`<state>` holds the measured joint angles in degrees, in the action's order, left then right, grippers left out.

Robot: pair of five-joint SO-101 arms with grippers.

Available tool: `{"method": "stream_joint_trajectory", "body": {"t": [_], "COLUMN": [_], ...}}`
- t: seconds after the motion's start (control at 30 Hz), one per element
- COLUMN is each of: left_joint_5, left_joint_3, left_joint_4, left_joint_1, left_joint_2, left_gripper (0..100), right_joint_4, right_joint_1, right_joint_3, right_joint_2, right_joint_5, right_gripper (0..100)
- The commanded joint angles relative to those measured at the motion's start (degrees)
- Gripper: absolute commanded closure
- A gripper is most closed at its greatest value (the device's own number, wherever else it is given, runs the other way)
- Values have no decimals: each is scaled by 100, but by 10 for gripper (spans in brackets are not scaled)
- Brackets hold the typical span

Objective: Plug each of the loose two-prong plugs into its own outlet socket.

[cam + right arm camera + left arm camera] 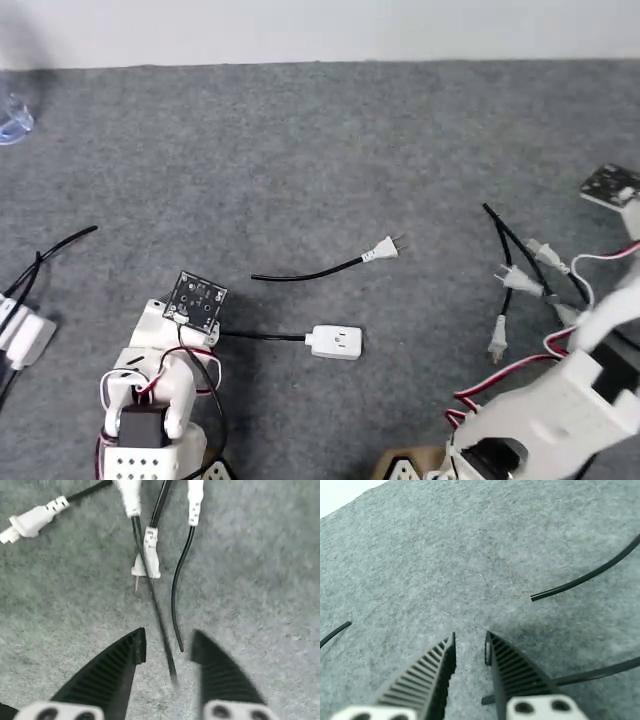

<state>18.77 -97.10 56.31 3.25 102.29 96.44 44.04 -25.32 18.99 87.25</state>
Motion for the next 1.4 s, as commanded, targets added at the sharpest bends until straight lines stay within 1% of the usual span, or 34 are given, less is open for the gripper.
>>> {"method": "stream_joint_trajectory", "body": {"t": [0.0,0.07,0.13,0.2,0.27,0.37,0.57,0.67,0.93,1.0,1.07,1.13,1.37], "left_joint_5": [35,35,35,26,18,9,9,9,9,9,18,18,18], "left_joint_3": [57,57,57,57,57,57,57,57,57,57,57,57,57], "left_joint_4": [-141,-141,-141,-141,-141,-141,-141,-141,-141,-141,-141,-141,-141], "left_joint_1": [-18,-18,-18,-18,-18,-26,-44,-44,-44,-35,-35,-35,-35], "left_joint_2": [26,26,26,26,26,26,26,26,26,26,26,26,18], "left_gripper": [910,910,910,910,910,910,910,910,910,910,910,910,910], "right_joint_4": [-75,-75,-48,312,681,558,549,549,620,646,655,655,646], "right_joint_1": [92,48,-75,-268,-637,-1121,-1921,-2334,-3433,-3600,-3697,-3749,-4444], "right_joint_3": [-202,-202,-202,-202,-149,273,624,624,651,659,686,862,2347], "right_joint_2": [-92,-127,-215,-259,-286,-426,-752,-954,-1789,-1921,-2035,-2193,-3266], "right_joint_5": [88,88,62,53,-18,-756,-1714,-2549,-5952,-6681,-7191,-7393,-7402], "right_gripper": [522,441,408,417,435,466,475,475,474,474,475,475,475]}}
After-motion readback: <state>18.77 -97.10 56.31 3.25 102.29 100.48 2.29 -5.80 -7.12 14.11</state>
